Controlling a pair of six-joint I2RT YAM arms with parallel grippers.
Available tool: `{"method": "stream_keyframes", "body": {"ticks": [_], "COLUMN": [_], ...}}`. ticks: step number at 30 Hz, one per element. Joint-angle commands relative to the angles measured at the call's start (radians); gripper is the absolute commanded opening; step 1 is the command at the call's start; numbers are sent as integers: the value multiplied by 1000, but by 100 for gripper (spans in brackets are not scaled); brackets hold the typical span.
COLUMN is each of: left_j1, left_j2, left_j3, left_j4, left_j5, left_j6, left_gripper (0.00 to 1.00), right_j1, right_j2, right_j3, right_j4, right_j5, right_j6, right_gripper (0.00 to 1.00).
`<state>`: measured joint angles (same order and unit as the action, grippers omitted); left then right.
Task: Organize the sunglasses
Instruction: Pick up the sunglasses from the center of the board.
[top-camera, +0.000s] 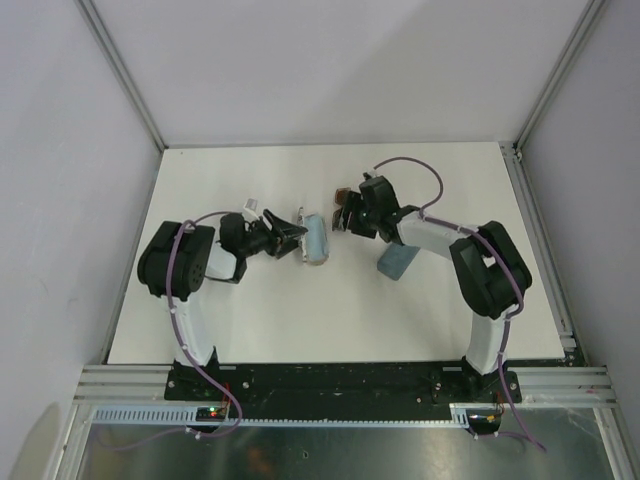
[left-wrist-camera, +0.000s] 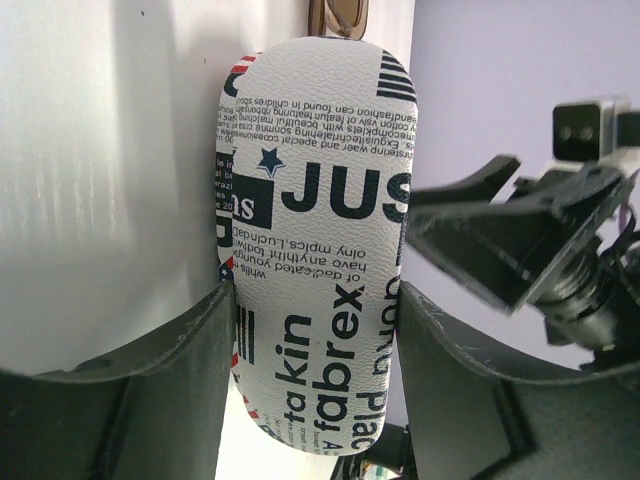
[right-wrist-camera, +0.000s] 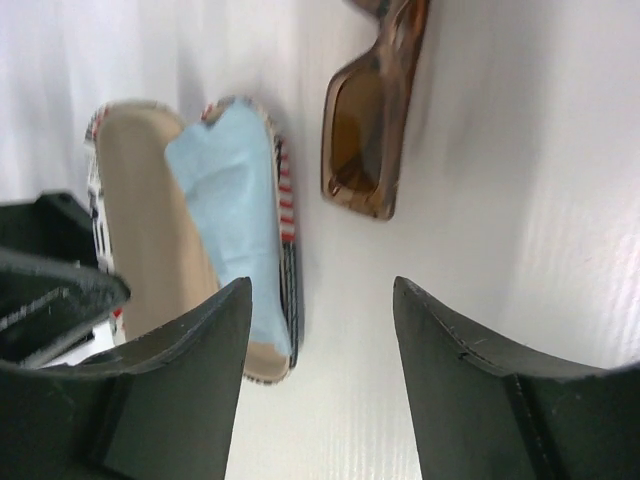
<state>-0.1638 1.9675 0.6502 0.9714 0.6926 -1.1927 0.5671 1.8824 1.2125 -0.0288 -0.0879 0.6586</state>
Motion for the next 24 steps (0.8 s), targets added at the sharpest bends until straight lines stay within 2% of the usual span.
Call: {"method": "stream_keyframes", "body": {"ticks": [1, 7, 13, 24], "left_j1": [9, 8, 9, 8], "left_j2": [-85, -126, -158, -186], "left_j3": [-29, -59, -78, -56], "left_j4": [-42, -90, -131, -234], "left_j5": [6, 0, -2, -1], "left_j6": [73, 106, 136, 200], "left_gripper": [46, 46, 46, 46], "right_j1": [-32, -36, -36, -37], "right_j2": [52, 187, 298, 427], "right_j3": [130, 345, 536, 675], "right_j4": [-92, -207, -301, -358], "right_j5": [82, 178, 252, 291], "right_j6": [1, -79, -125, -155], "right_gripper": [64, 66, 58, 46]}}
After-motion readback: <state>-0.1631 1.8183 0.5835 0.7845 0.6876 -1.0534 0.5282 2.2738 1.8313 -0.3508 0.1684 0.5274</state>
